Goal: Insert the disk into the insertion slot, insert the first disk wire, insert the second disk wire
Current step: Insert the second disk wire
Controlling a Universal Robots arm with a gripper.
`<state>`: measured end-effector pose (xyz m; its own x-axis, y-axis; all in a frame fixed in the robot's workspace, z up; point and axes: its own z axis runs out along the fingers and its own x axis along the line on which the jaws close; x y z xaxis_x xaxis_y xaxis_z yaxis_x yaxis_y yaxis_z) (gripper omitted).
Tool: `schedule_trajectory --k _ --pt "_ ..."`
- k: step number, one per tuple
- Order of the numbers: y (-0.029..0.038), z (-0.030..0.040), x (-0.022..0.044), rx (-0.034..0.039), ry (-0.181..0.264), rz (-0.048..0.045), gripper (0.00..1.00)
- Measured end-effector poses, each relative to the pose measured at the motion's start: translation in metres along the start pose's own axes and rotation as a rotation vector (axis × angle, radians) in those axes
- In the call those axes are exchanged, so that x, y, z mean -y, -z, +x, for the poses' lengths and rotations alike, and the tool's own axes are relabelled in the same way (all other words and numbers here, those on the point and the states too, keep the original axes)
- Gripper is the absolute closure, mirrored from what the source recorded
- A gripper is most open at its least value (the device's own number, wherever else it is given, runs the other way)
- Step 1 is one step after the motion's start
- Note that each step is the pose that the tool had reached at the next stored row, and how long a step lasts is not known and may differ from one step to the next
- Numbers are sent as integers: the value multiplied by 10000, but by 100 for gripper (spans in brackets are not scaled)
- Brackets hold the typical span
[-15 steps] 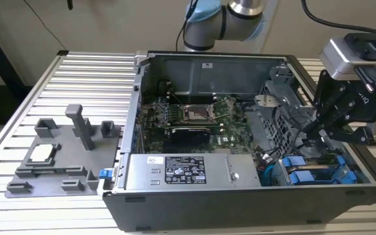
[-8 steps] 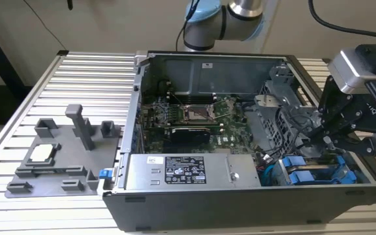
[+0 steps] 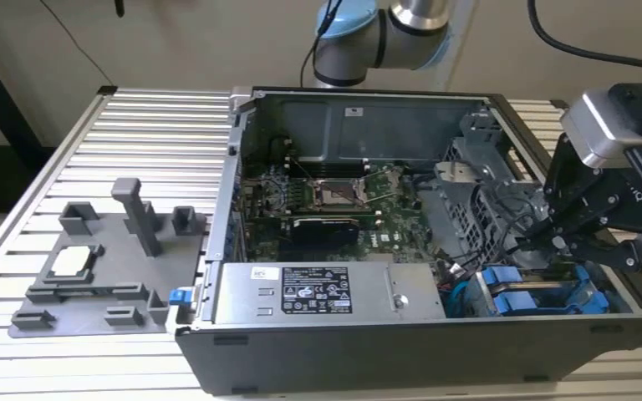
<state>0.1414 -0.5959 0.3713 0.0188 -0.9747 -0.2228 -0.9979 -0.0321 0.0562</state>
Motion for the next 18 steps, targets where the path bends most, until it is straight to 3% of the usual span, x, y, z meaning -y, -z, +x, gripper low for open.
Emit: schedule_trajectory --k 8,18 --pt "-10 2 6 1 1 -2 84" --pt "-72 50 85 0 1 6 84"
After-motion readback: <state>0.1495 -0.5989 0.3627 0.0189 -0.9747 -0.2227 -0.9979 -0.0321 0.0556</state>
